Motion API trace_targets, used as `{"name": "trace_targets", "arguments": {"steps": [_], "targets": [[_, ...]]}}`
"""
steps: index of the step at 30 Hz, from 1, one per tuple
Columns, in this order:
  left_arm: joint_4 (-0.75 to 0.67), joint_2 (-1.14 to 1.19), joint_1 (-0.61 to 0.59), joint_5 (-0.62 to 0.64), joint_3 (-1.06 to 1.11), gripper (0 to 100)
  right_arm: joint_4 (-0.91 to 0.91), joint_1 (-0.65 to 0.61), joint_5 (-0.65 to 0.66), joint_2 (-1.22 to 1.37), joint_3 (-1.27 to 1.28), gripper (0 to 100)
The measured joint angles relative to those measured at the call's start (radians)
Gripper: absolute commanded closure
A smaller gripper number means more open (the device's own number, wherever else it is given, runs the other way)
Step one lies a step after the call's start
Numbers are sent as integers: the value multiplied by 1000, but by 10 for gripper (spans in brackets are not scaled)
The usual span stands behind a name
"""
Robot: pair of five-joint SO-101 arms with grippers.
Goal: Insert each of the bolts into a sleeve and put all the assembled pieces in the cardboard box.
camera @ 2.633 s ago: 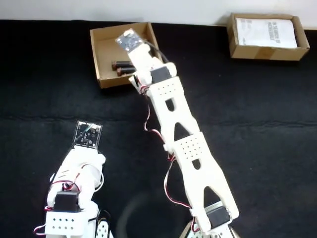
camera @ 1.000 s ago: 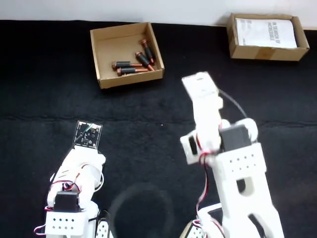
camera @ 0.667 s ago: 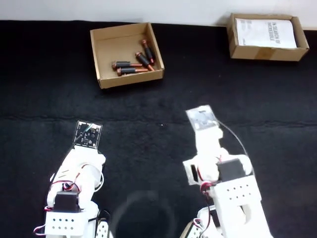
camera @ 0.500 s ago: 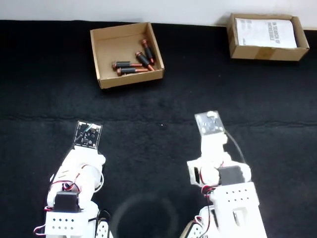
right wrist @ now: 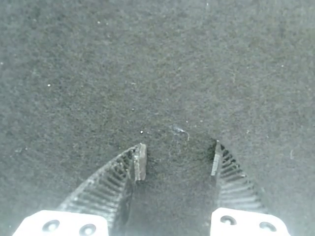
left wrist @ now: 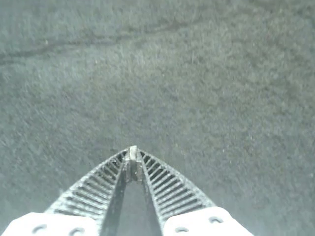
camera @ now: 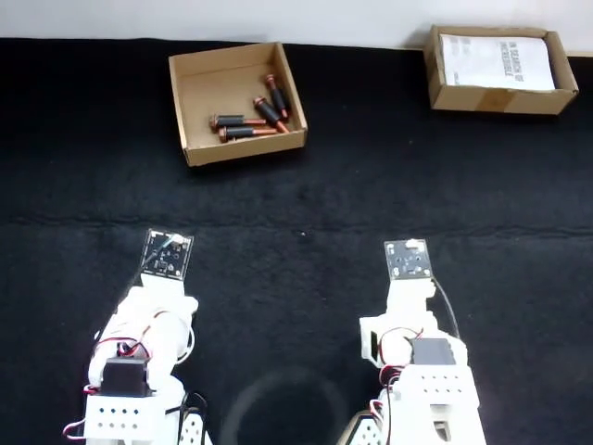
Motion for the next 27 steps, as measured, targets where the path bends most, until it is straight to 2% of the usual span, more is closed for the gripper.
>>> {"name": "trace_targets", "arguments": {"steps": [6, 23, 27], "targets": [[3, 0, 0, 75, 0, 991, 15, 14, 0, -9, 0, 789], [31, 0, 0, 80, 0, 991, 15, 15, 0, -9, 0, 789], [31, 0, 0, 80, 0, 991, 25, 15, 0, -86, 37, 789]]}}
